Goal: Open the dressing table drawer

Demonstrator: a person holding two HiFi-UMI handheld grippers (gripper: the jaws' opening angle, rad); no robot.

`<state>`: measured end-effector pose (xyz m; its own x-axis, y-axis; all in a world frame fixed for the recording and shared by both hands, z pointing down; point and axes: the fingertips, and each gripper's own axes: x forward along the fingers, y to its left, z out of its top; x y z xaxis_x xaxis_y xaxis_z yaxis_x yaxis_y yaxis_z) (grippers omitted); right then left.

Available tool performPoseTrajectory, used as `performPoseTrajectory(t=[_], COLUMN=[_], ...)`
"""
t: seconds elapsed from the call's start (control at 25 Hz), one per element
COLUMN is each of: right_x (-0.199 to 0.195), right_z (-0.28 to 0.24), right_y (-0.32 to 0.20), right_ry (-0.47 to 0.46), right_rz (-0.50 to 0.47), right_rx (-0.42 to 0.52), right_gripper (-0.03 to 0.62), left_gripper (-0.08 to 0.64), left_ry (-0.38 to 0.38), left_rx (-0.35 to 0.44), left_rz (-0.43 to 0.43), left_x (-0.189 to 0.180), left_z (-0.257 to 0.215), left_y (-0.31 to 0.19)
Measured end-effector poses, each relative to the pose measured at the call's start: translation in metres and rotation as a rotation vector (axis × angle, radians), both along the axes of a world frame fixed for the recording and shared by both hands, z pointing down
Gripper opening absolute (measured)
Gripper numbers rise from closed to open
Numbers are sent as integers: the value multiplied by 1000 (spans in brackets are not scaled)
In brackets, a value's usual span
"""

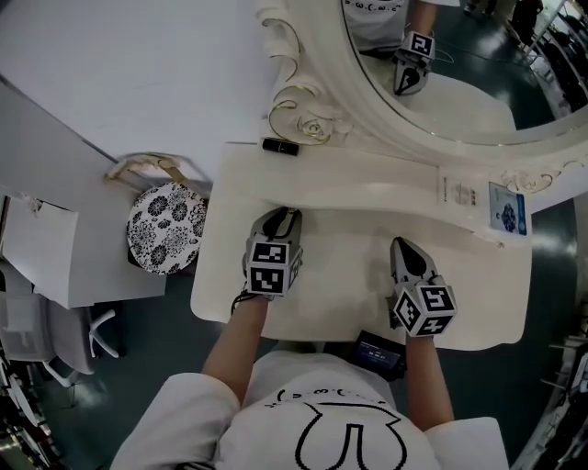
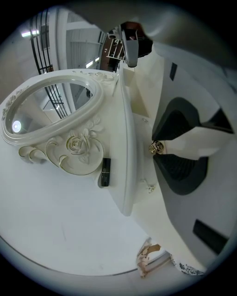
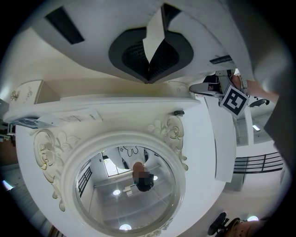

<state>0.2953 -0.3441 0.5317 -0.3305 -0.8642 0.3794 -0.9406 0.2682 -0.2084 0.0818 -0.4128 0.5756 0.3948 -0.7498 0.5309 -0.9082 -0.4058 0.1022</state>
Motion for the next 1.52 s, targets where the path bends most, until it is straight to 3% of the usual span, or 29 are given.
performPoseTrajectory(t=[1.52], right_x=[-20], right_z=[-2], right_y=[23], right_ry=[-8], right_rz=[7], right_rx=[4], right_gripper=[15], left_gripper=[119], left_ry=[4], left_rx=[-26], left_rz=[40], left_x=[-4], left_z=[3], left_y=[28])
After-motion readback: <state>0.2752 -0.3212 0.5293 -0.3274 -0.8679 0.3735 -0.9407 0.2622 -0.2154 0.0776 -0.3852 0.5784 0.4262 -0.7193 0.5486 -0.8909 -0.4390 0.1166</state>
